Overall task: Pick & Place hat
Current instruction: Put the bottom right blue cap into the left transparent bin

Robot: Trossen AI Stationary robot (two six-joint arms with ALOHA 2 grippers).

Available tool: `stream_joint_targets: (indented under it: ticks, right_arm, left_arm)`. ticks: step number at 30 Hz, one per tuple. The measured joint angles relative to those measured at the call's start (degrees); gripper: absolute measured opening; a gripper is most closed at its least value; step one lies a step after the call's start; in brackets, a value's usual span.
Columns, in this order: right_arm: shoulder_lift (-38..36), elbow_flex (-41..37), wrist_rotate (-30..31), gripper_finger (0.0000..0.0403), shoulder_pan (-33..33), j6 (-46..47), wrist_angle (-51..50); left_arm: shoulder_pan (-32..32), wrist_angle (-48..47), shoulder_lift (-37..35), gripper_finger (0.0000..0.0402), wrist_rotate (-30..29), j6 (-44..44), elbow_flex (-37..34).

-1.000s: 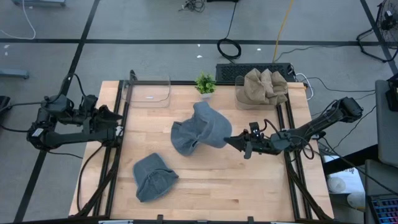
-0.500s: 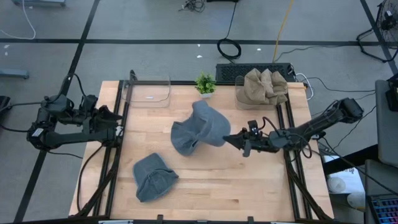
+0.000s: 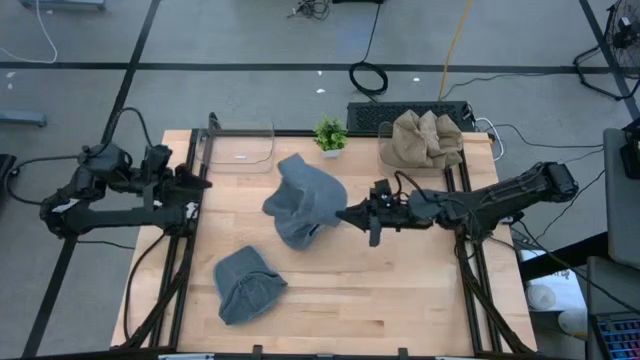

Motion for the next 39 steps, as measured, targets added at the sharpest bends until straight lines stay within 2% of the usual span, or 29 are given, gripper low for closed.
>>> stream_joint_targets:
  ticks: [6,11,18,25,31,36,39]
  right_arm:
    - [2.92,7.54,-3.56,0.0000,-2.19,-5.30,0.04]
    - [3.32,13.04,-5.82,0.0000,-3.29,-8.77,-2.06]
    - [3.31,19.05,-5.74,0.0000,-3.31,-10.31,-6.41]
    - [3.33,21.51,-5.62,0.0000,-1.87,-9.63,-6.48]
    - [3.34,21.62,-5.40,0.0000,-0.01,-9.80,-6.59]
    - [3.31,21.62,-5.12,0.0000,0.64,-9.80,-6.38]
    - [3.31,21.62,-5.30,0.0000,0.69,-9.84,-6.57]
  left_arm:
    - [0.00,1.21,7.25,0.0322,2.13,3.15,3.24]
    - [0.02,1.15,13.23,0.0321,2.09,7.13,9.10]
    - [0.02,0.10,21.87,0.0321,-1.23,13.14,20.27]
    - [0.02,-0.67,29.57,0.0321,-5.47,20.48,28.64]
    - [0.02,-1.27,34.66,0.0321,-7.85,24.95,31.55]
    - [0.02,-1.24,37.65,0.0321,-7.79,26.31,31.87]
    - [0.02,-0.96,39.30,0.0321,-5.67,26.03,31.87]
